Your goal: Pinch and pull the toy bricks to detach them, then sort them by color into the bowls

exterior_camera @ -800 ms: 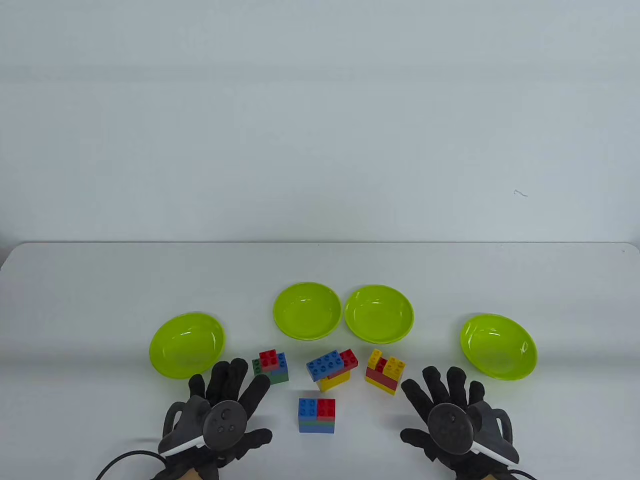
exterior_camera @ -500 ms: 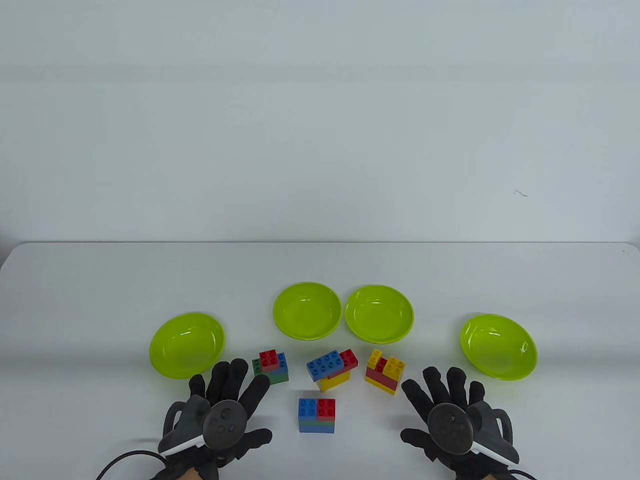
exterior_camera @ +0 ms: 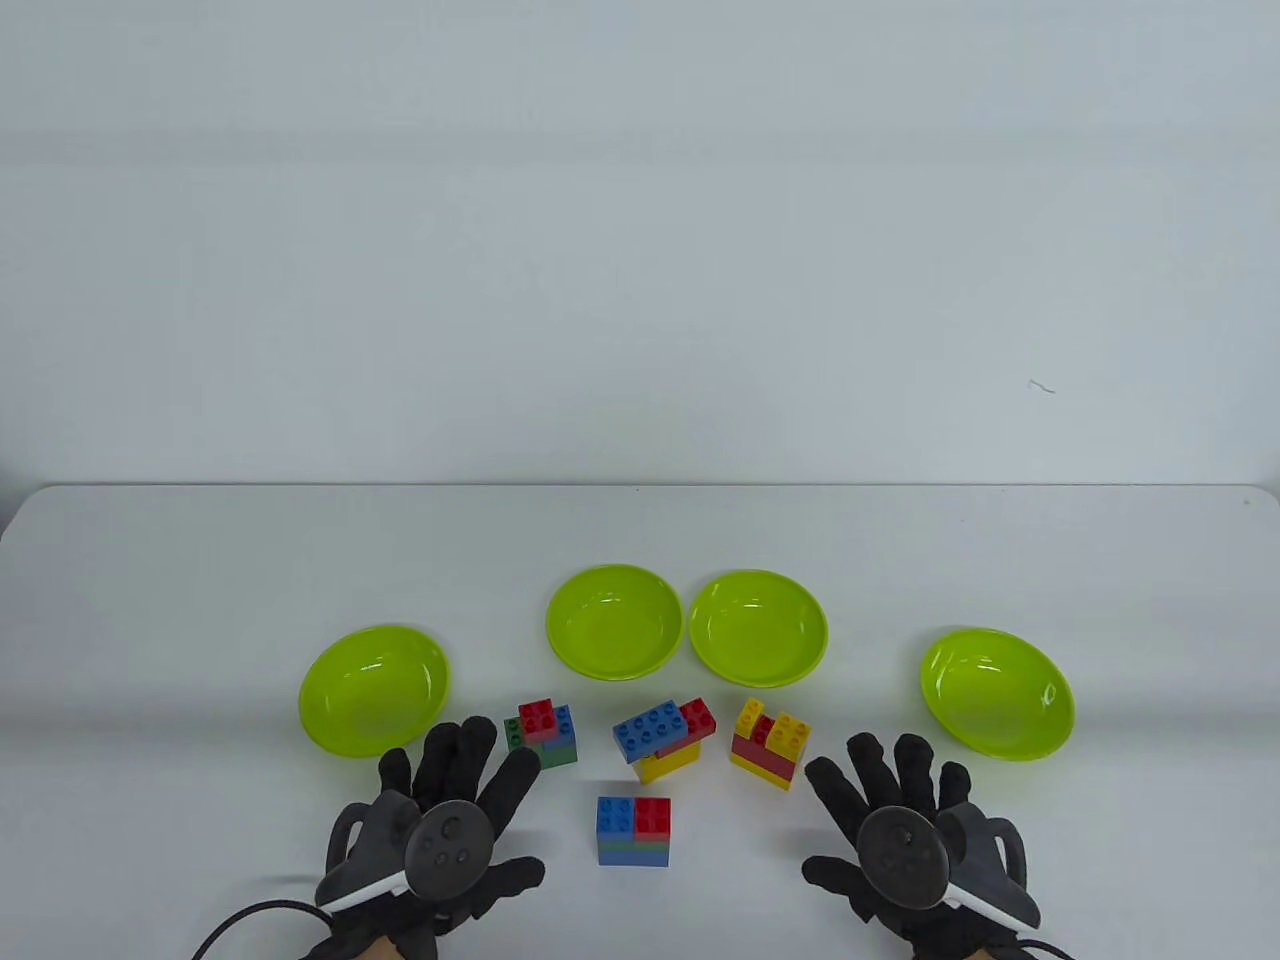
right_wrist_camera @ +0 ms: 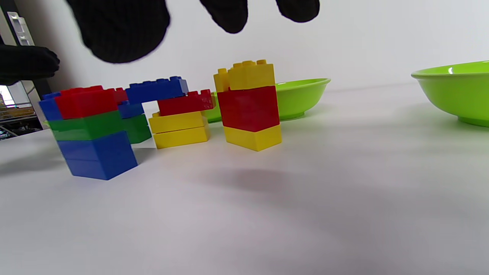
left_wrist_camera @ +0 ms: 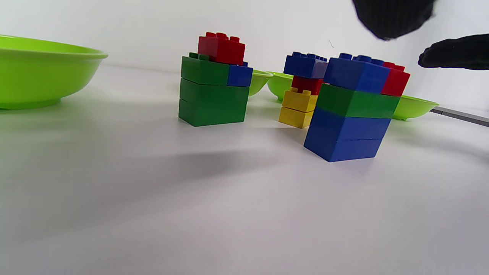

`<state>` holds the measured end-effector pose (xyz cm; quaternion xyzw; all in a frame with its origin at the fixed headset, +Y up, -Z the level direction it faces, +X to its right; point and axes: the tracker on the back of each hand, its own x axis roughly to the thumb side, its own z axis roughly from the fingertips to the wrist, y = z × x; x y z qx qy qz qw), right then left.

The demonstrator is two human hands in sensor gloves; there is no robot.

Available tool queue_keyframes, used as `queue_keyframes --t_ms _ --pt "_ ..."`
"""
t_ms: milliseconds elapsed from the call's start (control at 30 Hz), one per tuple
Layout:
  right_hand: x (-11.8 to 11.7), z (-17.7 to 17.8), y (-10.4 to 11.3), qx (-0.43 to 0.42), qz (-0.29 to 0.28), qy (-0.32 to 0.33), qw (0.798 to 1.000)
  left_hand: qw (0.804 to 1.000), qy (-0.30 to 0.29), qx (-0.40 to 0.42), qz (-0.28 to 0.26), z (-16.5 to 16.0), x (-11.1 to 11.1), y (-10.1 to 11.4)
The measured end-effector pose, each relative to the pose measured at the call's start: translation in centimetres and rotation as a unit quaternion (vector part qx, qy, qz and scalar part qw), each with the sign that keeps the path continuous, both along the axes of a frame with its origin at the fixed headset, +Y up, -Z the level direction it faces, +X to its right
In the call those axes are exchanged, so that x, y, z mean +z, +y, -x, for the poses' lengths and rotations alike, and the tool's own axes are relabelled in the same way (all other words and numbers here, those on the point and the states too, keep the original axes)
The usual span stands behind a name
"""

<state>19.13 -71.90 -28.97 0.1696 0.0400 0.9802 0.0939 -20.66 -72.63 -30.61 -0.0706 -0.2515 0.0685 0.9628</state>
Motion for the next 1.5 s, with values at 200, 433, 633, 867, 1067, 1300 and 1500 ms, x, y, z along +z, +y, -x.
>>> queue_keyframes --t_ms 200,433,633,867,1067,1300,1500 --pt "0.0 0.1 0.0 0.0 0.002 -0.002 1.0 1.0 0.001 0.02 -0.018 0.0 -0.8 0.9" --pt "-0.1 0.1 0.0 0.003 0.005 -0.003 1.0 0.997 0.019 0.058 -0.039 -0.9 -5.0 1.5" --pt "-0.1 0.1 0.0 -0.001 0.005 -0.006 1.0 0.997 0.061 0.019 -0.035 -2.4 -9.4 0.3" --pt "-0.2 0.2 0.1 -0.006 0.004 -0.002 1.0 0.996 0.053 -0.023 -0.075 -2.9 -10.1 -1.0" --pt "0.0 1.1 0.9 -0.023 -0.016 0.014 1.0 0.993 0.041 0.01 -0.109 -2.7 -9.5 -0.4" --pt "-0.6 2.4 2.8 -0.107 -0.041 0.037 0.993 0.982 -0.011 0.096 -0.163 -3.4 -6.5 6.2" --pt "-1.9 4.8 4.4 -0.227 -0.034 0.073 0.971 0.97 -0.07 0.161 -0.169 -6.5 -3.0 10.0"
